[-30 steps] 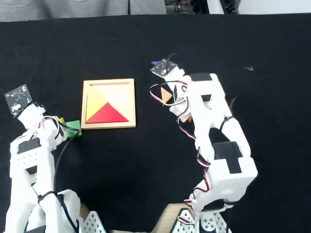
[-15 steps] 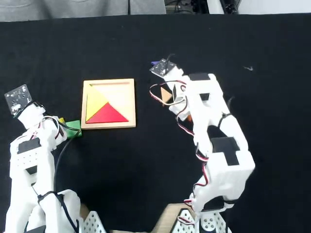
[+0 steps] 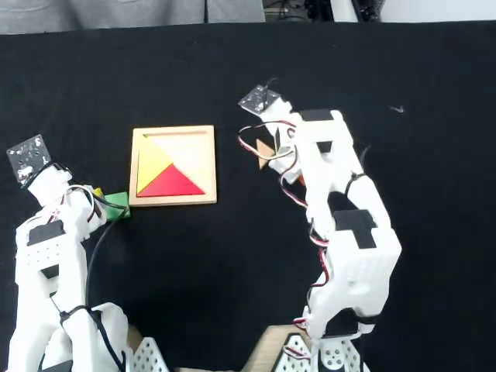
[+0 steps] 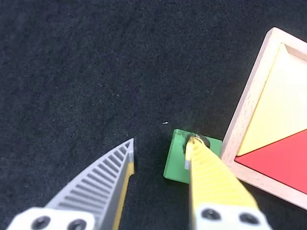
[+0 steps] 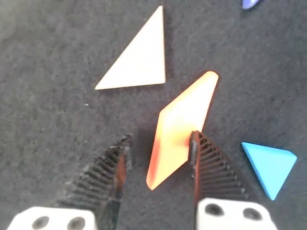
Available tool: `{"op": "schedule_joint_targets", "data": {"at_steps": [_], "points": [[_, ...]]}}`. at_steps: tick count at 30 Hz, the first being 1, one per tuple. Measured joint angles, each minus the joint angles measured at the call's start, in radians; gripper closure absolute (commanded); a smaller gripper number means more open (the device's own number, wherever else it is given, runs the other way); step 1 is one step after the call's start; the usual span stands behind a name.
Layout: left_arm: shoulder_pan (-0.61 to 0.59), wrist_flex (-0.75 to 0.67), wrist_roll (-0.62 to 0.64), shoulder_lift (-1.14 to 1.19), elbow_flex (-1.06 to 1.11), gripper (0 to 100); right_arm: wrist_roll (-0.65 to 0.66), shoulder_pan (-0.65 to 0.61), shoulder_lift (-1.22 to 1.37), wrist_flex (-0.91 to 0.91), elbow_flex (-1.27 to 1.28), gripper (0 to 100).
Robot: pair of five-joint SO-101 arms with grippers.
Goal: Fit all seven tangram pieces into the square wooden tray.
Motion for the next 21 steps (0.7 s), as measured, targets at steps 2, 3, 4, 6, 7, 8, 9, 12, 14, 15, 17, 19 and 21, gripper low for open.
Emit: {"op": "schedule_joint_targets", "data": {"at_steps": [2,3,4,6,7,8,9,12,14,15,17,19,21], "points": [[0.0,0.0,0.0,0.0,0.0,82,0.02,0.008,0.002,-0.003,0.0,81.3],[0.0,0.0,0.0,0.0,0.0,82,0.025,0.009,0.005,-0.002,0.002,81.4],[0.0,0.0,0.0,0.0,0.0,82,0.029,0.009,0.008,0.002,0.003,81.4],[0.0,0.0,0.0,0.0,0.0,82,0.032,0.008,0.009,0.0,0.003,81.4],[0.0,0.0,0.0,0.0,0.0,82,0.032,0.008,0.009,-0.006,0.003,81.5],[0.0,0.0,0.0,0.0,0.0,82,0.032,0.008,0.009,-0.012,0.003,81.5],[0.0,0.0,0.0,0.0,0.0,82,0.032,0.008,0.011,-0.018,0.003,81.6],[0.0,0.0,0.0,0.0,0.0,82,0.037,0.008,0.011,-0.028,0.003,85.2],[0.0,0.0,0.0,0.0,0.0,82,0.037,0.008,0.011,-0.029,0.003,86.2],[0.0,0.0,0.0,0.0,0.0,82,0.037,0.008,0.011,-0.032,0.002,86.0],[0.0,0.0,0.0,0.0,0.0,82,0.038,0.008,0.011,-0.032,0.0,85.8],[0.0,0.0,0.0,0.0,0.0,82,0.038,0.015,0.011,-0.032,-0.017,84.8],[0.0,0.0,0.0,0.0,0.0,82,0.038,0.023,0.011,-0.032,-0.023,84.3]]}}
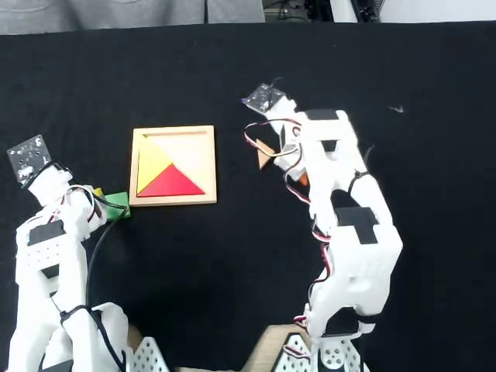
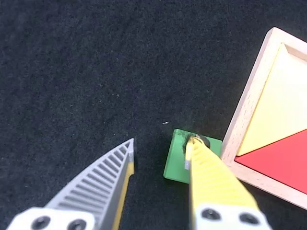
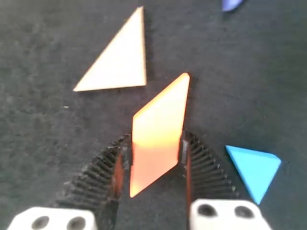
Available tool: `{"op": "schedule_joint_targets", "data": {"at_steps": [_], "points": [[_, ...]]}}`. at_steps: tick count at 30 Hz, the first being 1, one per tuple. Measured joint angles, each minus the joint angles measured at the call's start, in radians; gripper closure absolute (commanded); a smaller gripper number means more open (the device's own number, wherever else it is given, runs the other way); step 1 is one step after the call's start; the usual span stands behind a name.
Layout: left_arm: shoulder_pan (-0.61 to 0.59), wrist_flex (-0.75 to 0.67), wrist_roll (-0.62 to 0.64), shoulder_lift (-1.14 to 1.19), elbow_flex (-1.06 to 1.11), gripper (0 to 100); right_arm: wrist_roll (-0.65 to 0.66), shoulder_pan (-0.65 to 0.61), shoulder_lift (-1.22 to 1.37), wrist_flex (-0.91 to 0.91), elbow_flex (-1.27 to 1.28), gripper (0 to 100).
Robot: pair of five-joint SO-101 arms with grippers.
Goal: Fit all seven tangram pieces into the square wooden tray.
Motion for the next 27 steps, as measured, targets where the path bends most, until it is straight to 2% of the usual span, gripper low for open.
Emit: {"op": "schedule_joint_targets", "data": {"at_steps": [2,7,10,13,21,24,27], "points": [[0.0,0.0,0.0,0.0,0.0,82,0.0,0.0,0.0,0.005,0.0,85.8],[0.0,0.0,0.0,0.0,0.0,82,0.0,0.0,0.0,0.061,-0.005,98.9],[0.0,0.0,0.0,0.0,0.0,82,-0.052,0.0,0.0,0.117,-0.005,96.9],[0.0,0.0,0.0,0.0,0.0,82,-0.222,-0.003,0.0,0.19,-0.009,97.1],[0.0,0.0,0.0,0.0,0.0,82,-0.841,-0.011,0.0,0.245,-0.083,96.7],[0.0,0.0,0.0,0.0,0.0,82,-0.924,-0.011,0.0,0.247,-0.083,95.7],[0.0,0.0,0.0,0.0,0.0,82,-0.924,-0.009,0.0,0.272,-0.083,84.9]]}}
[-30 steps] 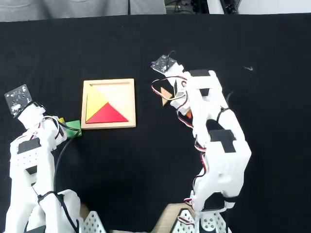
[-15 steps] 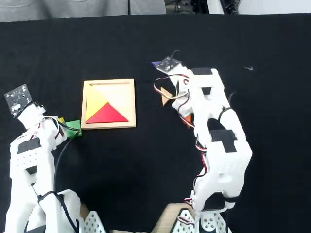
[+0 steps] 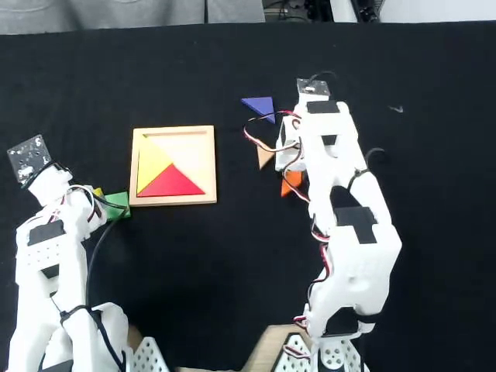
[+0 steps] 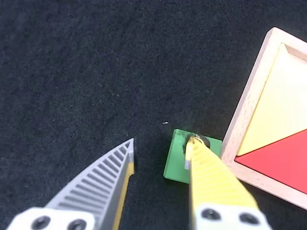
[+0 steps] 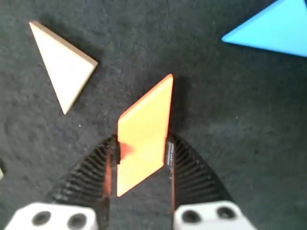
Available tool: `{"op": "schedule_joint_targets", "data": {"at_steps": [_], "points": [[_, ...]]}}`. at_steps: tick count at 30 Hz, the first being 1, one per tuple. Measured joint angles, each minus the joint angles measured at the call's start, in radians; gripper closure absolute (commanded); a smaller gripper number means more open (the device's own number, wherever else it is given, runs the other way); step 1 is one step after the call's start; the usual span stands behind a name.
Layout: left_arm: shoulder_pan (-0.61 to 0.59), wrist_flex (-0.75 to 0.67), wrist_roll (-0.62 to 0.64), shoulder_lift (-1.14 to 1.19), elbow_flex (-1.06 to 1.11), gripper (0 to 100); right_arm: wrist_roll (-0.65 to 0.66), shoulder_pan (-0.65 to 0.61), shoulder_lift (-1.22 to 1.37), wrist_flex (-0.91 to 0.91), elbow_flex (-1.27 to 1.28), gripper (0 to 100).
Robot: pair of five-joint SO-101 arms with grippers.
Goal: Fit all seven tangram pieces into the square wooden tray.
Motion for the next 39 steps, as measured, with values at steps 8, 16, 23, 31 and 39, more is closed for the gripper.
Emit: {"op": "schedule_joint_targets", "data": {"at_steps": [8,16,23,31,39], "points": [[0.0,0.0,0.0,0.0,0.0,82,0.106,0.0,0.0,0.104,-0.058,81.1],[0.0,0.0,0.0,0.0,0.0,82,0.186,-0.029,0.0,0.158,-0.118,81.4],[0.0,0.0,0.0,0.0,0.0,82,0.193,-0.052,0.018,0.106,-0.1,81.4],[0.0,0.0,0.0,0.0,0.0,82,0.193,-0.012,0.101,0.086,-0.115,81.4],[0.0,0.0,0.0,0.0,0.0,82,0.226,0.048,0.153,0.081,-0.123,81.5]]}}
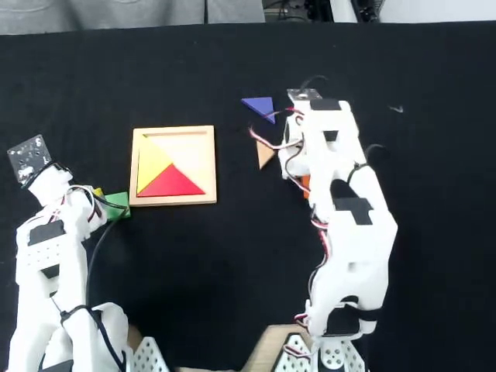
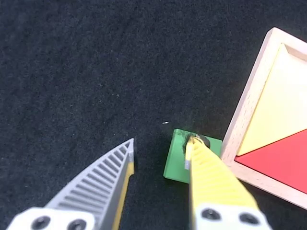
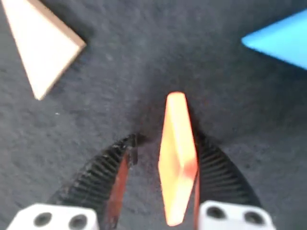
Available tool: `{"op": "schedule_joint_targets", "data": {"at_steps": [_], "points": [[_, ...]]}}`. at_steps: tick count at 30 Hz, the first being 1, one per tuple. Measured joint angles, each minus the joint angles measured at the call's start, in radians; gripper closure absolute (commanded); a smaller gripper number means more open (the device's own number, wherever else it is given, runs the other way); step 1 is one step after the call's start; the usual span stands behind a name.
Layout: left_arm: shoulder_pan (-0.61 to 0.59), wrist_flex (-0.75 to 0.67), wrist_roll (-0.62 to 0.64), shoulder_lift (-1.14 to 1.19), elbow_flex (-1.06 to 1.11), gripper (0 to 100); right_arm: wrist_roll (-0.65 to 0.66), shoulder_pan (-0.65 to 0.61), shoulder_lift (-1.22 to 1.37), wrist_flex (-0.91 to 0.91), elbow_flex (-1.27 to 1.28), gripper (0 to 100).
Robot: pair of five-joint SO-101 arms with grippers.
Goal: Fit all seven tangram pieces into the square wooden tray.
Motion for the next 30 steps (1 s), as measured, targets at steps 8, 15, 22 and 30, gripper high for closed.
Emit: {"op": "schedule_joint_targets", "data": {"at_steps": [8,15,22,30], "points": [[0.0,0.0,0.0,0.0,0.0,82,0.025,0.017,0.006,0.003,-0.008,85.3],[0.0,0.0,0.0,0.0,0.0,82,0.028,0.026,0.008,0.006,-0.017,85.3],[0.0,0.0,0.0,0.0,0.0,82,0.068,0.063,0.009,0.115,-0.049,75.4],[0.0,0.0,0.0,0.0,0.0,82,0.071,0.054,0.011,0.143,-0.051,81.0]]}}
